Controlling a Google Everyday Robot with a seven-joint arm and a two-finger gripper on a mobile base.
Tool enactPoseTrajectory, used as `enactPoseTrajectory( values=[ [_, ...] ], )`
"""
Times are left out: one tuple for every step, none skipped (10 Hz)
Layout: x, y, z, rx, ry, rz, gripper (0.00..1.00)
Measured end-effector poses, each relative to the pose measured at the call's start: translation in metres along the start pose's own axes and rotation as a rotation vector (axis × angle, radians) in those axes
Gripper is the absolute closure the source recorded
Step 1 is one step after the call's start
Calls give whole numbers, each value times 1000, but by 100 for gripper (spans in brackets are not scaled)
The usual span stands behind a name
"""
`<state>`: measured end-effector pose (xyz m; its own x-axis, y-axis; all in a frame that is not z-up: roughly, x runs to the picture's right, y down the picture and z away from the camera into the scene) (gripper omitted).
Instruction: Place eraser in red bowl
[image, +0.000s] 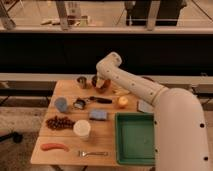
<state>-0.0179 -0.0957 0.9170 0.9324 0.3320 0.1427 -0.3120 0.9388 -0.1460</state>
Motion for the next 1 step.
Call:
enactPoseTrajectory(
  values=[
    [-4,-2,-6,20,-10,-2,20]
  ],
)
